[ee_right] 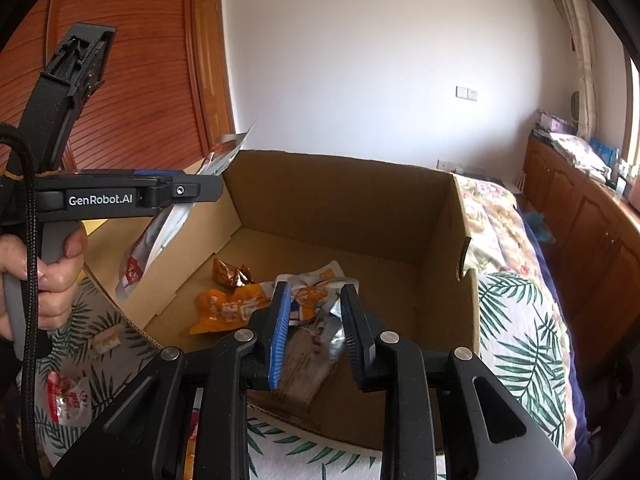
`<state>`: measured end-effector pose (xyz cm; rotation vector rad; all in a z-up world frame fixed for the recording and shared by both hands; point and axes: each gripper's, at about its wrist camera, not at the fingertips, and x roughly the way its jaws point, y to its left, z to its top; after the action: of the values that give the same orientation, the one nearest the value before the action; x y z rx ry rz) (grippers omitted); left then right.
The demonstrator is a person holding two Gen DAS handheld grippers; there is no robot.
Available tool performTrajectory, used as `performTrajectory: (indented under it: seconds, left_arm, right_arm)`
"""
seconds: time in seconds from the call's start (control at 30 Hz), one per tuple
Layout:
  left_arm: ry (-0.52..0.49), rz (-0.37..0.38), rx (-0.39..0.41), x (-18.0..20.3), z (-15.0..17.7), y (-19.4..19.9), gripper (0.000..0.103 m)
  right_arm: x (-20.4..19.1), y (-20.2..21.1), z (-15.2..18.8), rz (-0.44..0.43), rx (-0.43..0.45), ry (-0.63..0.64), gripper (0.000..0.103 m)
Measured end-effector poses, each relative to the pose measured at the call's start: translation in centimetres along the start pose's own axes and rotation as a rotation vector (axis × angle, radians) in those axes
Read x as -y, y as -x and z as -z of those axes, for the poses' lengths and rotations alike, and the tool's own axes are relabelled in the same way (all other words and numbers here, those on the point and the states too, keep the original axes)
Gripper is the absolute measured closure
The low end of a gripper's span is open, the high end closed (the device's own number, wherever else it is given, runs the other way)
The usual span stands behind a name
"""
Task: Organize snacks
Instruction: 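Open both tools to drop the packs into the box, then move both tools back over the remaining snacks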
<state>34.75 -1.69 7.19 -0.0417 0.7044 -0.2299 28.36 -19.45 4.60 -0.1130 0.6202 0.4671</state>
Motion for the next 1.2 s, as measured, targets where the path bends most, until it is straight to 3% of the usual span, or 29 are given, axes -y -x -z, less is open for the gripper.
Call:
performTrajectory:
  seconds: [0.23,0.5,1.2]
  left_arm:
    - [-0.015,-0.004,0.063,0.2,-0.5,1.4,0.037]
    - [-0.045,-0.015,0.076,0.7,0.9,3.6,0.036]
    - [-0.052,-0.016,0.087,0.0,8.5,12.1,0.034]
  right_arm:
    - [-0.5,0.6,0.4,-0.005,0.004,0.003,0.077]
    - [-1.2,2.5,0.7,-0.014,0.024,0.004,0.077]
    - [-6.1,8.2,3.7,-0.020,0.023,0.024,0.067]
